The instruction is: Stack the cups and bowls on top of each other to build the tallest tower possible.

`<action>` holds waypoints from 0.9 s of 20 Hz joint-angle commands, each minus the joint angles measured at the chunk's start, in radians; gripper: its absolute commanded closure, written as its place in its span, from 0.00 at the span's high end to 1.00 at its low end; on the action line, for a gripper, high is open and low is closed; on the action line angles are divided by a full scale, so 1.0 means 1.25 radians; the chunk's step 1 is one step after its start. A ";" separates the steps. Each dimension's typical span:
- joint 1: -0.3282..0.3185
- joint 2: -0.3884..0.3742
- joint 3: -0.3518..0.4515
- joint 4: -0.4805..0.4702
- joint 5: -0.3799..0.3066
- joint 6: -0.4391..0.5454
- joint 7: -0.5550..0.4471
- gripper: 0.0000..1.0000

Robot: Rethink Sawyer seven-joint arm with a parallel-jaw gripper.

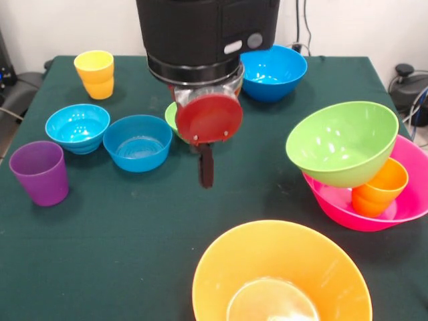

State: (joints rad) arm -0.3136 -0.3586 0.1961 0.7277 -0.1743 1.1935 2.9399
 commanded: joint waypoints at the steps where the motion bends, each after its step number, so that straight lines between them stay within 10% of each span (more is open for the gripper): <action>1: 0.028 0.039 0.024 -0.031 -0.047 0.009 -0.130 1.00; 18: -0.009 -0.022 0.026 0.001 0.000 0.072 -0.191 1.00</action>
State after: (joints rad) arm -0.3069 -0.3335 0.1958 0.6686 -0.1624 1.1937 2.9399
